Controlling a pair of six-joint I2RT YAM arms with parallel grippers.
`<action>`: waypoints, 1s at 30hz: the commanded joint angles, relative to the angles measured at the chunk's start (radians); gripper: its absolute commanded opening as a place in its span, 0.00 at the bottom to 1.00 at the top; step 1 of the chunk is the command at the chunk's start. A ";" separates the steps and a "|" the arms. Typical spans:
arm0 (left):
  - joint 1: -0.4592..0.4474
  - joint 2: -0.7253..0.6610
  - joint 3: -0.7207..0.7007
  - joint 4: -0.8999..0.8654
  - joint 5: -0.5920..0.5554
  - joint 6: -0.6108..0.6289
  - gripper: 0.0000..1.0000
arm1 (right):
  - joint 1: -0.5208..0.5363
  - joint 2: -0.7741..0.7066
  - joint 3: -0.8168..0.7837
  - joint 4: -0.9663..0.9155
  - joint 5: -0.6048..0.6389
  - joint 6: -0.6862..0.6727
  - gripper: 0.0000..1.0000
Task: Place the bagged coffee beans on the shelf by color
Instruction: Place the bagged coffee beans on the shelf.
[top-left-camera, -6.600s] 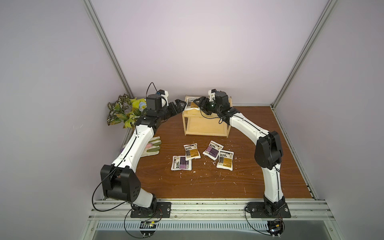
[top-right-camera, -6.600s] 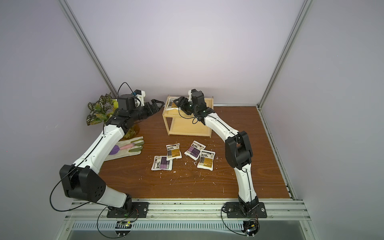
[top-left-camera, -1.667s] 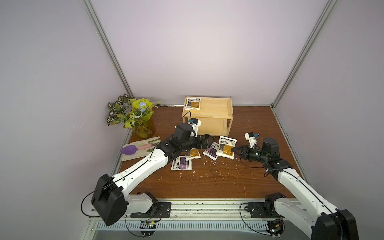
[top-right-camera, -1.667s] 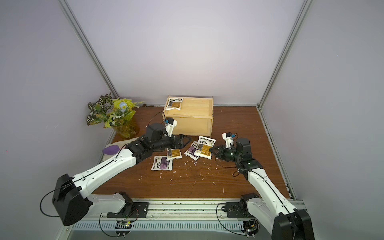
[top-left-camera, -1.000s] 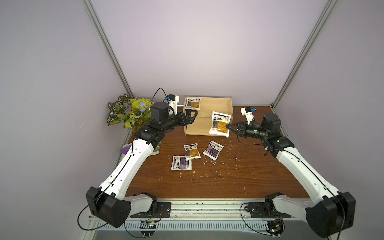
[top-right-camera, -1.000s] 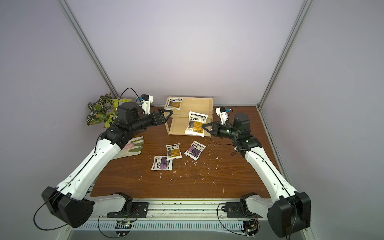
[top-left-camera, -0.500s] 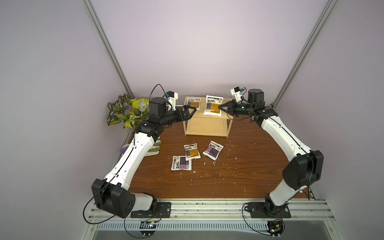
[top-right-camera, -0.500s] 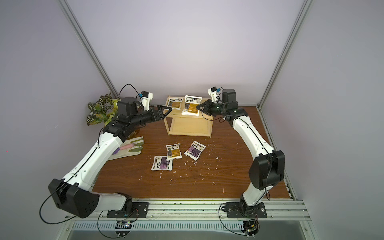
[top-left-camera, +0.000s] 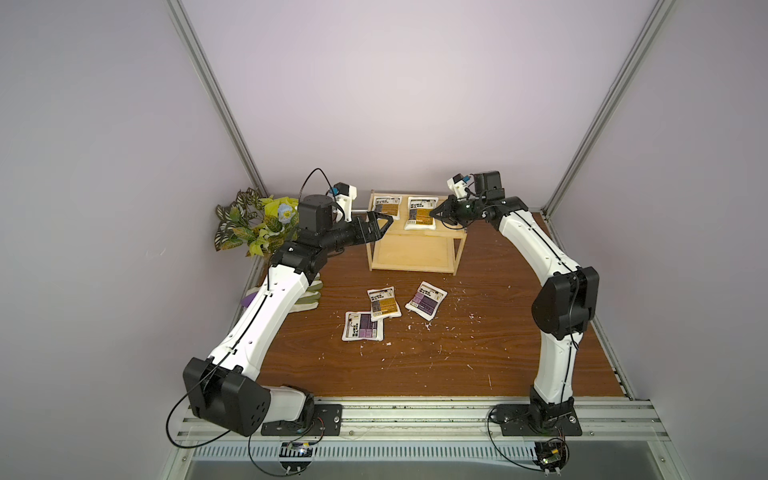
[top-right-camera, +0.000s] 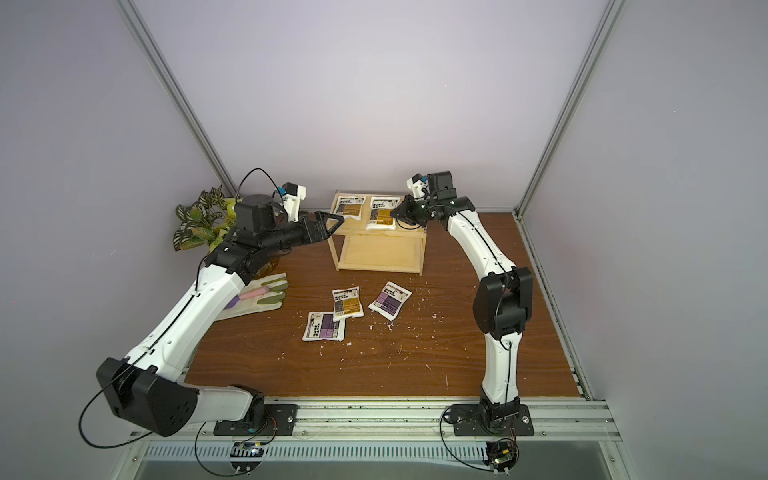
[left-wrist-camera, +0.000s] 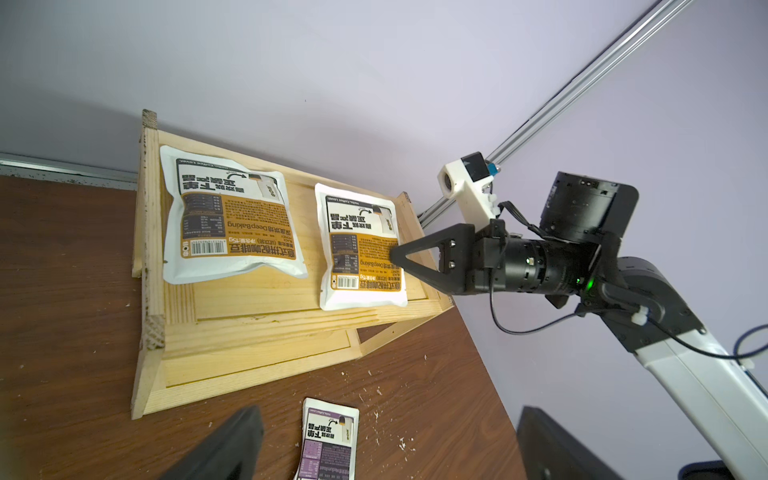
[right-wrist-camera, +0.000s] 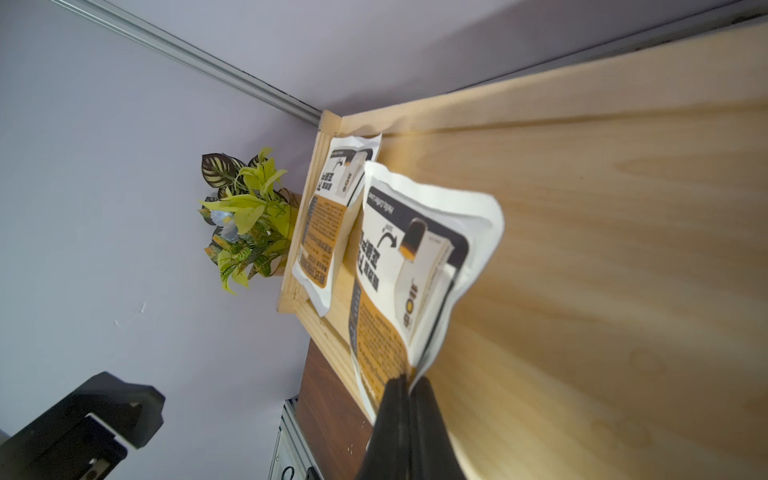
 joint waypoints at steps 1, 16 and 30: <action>0.013 -0.026 -0.015 0.005 -0.002 0.016 1.00 | 0.011 0.029 0.110 -0.048 0.012 -0.020 0.00; 0.014 -0.046 -0.031 0.008 -0.013 0.022 0.99 | 0.020 0.191 0.369 -0.176 0.062 -0.030 0.40; 0.013 -0.050 -0.037 0.018 -0.013 0.014 0.99 | 0.021 0.168 0.374 -0.171 0.073 -0.027 0.54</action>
